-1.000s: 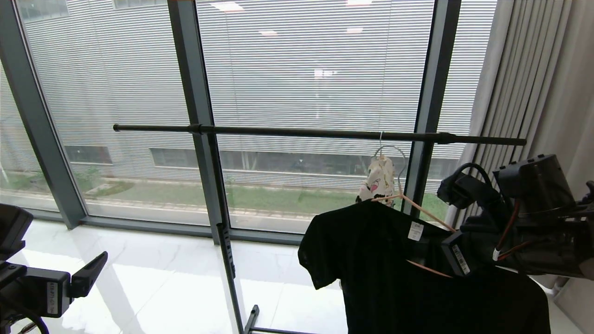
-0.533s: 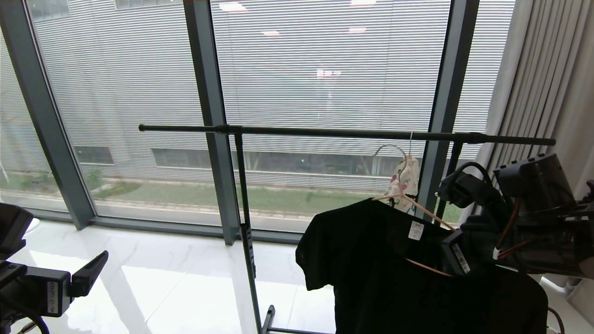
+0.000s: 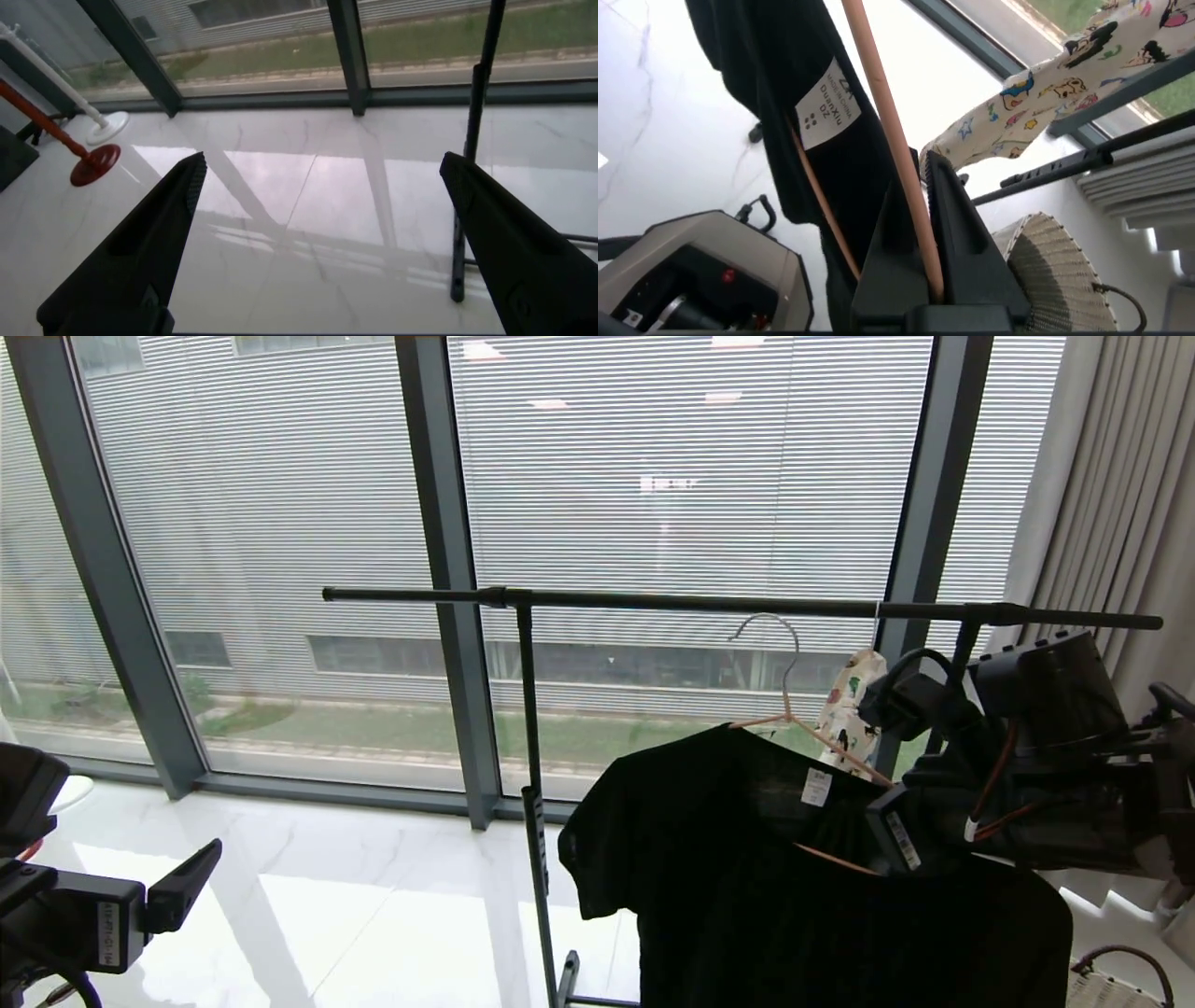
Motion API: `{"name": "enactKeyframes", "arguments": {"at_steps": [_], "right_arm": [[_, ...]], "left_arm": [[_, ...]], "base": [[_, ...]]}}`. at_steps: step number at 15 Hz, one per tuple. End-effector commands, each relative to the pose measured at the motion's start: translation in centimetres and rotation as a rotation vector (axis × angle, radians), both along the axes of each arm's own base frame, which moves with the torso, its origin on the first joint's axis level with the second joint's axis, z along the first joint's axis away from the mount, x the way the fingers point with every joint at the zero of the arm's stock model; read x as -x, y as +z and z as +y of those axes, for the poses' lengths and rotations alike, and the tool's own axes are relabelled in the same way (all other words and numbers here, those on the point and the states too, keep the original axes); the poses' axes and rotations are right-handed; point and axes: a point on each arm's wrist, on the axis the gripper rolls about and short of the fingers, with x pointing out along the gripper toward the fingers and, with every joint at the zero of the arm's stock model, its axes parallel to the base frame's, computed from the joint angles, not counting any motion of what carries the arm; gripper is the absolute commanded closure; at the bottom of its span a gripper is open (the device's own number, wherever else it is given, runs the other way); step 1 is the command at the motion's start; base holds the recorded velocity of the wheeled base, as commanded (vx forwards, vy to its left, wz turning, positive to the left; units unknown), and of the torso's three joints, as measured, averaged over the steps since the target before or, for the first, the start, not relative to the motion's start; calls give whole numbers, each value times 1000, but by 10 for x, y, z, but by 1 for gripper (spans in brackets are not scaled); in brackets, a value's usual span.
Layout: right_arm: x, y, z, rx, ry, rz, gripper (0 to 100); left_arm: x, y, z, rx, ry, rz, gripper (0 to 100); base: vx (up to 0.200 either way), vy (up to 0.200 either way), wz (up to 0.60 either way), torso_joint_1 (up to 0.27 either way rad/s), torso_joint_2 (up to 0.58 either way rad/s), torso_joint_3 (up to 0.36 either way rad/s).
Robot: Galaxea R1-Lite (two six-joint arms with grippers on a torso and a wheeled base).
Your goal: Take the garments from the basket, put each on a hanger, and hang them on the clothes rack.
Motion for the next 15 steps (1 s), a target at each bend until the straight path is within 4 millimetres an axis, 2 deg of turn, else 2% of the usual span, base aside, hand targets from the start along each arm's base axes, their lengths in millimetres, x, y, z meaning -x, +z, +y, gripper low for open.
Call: {"name": "enactKeyframes", "arguments": {"at_steps": [1, 5, 9, 15], "right_arm": [[-8, -1, 7, 2, 3, -1, 100], [-35, 1, 20, 33, -79, -37, 100], [-66, -6, 37, 57, -283, -77, 100], [-71, -12, 40, 36, -354, -64, 100]], "left_arm": [[0, 0, -1, -1, -9, -1, 0], [1, 1, -2, -2, -16, -6, 0], [1, 1, -5, -3, -48, -8, 0], [1, 2, -7, -1, -63, -10, 0]], "base": [[0, 0, 0, 0, 0, 0], [0, 0, 0, 0, 0, 0], [0, 0, 0, 0, 0, 0], [0, 0, 0, 0, 0, 0]]}}
